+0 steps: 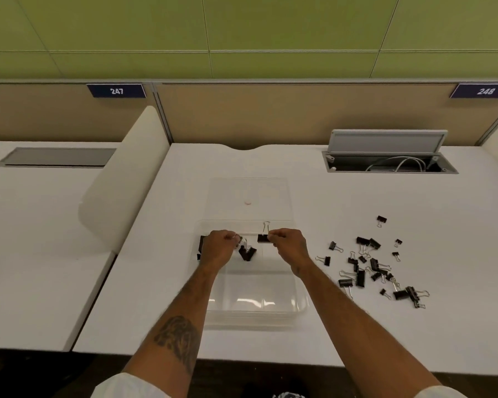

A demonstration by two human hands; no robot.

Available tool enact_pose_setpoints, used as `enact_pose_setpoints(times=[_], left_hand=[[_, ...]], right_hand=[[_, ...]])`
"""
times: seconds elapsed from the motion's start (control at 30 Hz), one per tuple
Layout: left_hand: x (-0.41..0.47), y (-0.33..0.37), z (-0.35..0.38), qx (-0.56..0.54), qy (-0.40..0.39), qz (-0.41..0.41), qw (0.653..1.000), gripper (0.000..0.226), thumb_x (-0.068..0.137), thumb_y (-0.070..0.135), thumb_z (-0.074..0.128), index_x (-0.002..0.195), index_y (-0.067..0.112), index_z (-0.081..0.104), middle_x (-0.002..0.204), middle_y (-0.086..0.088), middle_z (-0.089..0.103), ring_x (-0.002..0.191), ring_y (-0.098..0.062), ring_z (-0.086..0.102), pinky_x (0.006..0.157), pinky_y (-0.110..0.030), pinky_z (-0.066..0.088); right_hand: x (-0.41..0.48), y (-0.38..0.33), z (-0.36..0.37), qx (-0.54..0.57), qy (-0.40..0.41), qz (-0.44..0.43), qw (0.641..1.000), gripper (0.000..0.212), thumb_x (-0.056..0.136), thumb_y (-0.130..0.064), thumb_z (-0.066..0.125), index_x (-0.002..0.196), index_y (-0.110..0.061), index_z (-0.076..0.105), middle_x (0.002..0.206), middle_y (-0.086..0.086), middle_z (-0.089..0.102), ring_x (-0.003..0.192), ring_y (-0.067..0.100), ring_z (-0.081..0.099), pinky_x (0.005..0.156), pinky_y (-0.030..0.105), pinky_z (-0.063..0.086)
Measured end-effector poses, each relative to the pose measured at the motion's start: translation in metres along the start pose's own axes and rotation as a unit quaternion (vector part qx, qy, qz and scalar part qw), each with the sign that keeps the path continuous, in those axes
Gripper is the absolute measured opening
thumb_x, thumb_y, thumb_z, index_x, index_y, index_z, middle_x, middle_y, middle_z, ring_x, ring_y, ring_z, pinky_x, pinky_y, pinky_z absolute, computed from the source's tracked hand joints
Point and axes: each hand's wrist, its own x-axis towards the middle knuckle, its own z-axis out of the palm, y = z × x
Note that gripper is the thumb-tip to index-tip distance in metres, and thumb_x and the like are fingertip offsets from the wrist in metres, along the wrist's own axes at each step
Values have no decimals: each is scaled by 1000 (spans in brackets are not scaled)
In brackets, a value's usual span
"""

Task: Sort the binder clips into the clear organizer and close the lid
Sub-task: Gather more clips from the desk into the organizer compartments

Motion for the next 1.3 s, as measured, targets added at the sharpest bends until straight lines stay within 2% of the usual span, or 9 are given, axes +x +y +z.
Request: enact_pose_setpoints(times=[0.1,0.23,0.3,0.47,0.67,0.8,0.93,1.17,1.3], left_hand=[[1,-7,-5,33,23,-3,999,27,93,28,56,111,14,72,116,-2,69,105,-21,64,94,-36,52],[3,-16,-10,73,35,25,996,28,94,25,50,101,6,69,117,-12,67,111,-29,60,95,-37,46],[1,-16,-11,58,44,35,997,28,96,24,52,113,9,69,128,-9,63,119,-25,56,102,-35,43],[0,-15,-3,124,25,72,989,38,99,32,48,131,13,58,148,-6,44,138,-21,38,114,-34,28],[-3,-8,30,272,-26,151,950,56,100,48,32,148,18,37,159,-6,22,147,-22,15,119,-39,15],[-8,-7,63,372,-38,199,906,86,82,65,-2,152,23,25,161,-10,14,149,-26,8,119,-46,12],[-14,-15,87,427,-67,197,880,75,90,66,4,154,28,14,162,-10,3,149,-28,-1,118,-52,1],[-21,-28,96,444,-44,206,871,84,89,67,-6,146,25,40,152,-15,36,143,-34,27,113,-56,23],[-21,-27,98,440,-44,202,874,79,91,65,0,144,25,43,151,-16,38,142,-35,29,111,-57,25]], right_hand=[[2,-4,8,-31,-13,-5,999,13,86,-19,68,95,-15,76,81,-5,67,76,13,57,66,23,44],[1,-9,17,-89,-34,-24,995,17,87,-19,65,99,-13,76,87,-5,68,90,12,61,75,22,43],[1,-9,20,-97,-42,-26,994,17,87,-19,64,98,-14,76,88,-4,69,93,13,63,73,20,44],[3,-6,24,-144,-29,-51,988,43,90,-33,64,130,-16,58,125,1,59,111,18,60,93,22,41],[5,12,-13,-216,27,-96,971,41,95,-32,57,134,-21,51,133,7,51,119,22,52,96,27,37],[2,29,-54,-264,85,-114,954,32,96,-24,52,127,-19,55,127,5,51,112,23,57,91,32,45],[-6,51,-98,-291,145,-74,943,34,92,-14,45,124,-18,55,122,4,49,104,24,57,82,32,46],[-32,96,-146,-385,141,20,912,71,78,-7,50,145,-22,35,148,4,25,134,24,37,95,37,46],[-38,105,-152,-420,121,57,898,76,80,-5,49,150,-22,25,157,6,14,144,26,20,104,40,40]])
